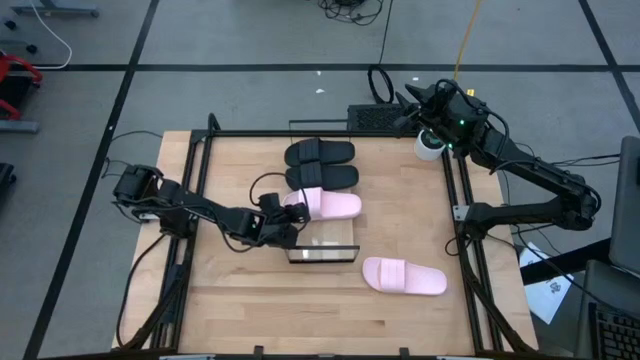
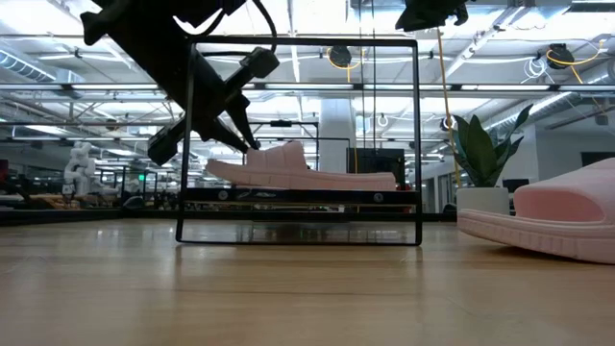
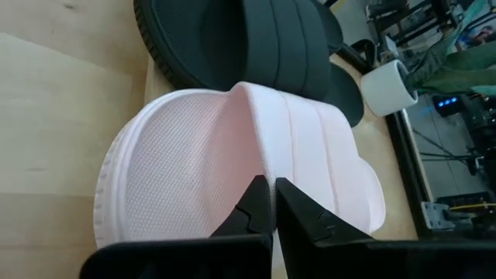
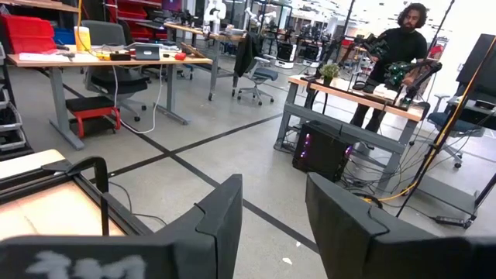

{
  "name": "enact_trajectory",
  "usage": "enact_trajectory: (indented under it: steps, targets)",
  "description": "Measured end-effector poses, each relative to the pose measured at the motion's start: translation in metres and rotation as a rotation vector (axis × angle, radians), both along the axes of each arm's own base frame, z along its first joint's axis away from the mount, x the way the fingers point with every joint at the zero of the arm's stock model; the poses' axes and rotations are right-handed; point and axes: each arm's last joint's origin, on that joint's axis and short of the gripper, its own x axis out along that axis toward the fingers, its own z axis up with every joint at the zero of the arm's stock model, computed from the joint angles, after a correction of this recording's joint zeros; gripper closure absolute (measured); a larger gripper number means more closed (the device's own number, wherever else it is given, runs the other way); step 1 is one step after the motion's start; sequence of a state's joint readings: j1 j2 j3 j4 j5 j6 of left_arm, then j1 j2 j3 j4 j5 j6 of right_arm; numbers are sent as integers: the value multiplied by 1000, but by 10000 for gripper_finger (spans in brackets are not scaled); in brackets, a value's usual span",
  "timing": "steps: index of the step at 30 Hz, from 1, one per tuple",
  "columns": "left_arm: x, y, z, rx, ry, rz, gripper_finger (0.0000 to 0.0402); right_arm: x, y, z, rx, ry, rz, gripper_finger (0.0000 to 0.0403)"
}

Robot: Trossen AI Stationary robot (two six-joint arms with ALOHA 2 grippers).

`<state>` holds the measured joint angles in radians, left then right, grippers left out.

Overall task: Pick and place slides into the shelf
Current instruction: Put the top pink slipper on the shelf

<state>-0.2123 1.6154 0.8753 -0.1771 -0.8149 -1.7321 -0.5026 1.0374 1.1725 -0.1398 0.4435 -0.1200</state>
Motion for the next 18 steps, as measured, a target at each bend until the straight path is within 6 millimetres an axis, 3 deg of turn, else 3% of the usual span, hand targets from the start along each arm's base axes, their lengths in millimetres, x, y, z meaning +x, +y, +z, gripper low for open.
enact_trajectory:
  steps: [18]
  targets:
    - [0,0,0,2,9,-6,385,0,0,0,1,-2,0,268]
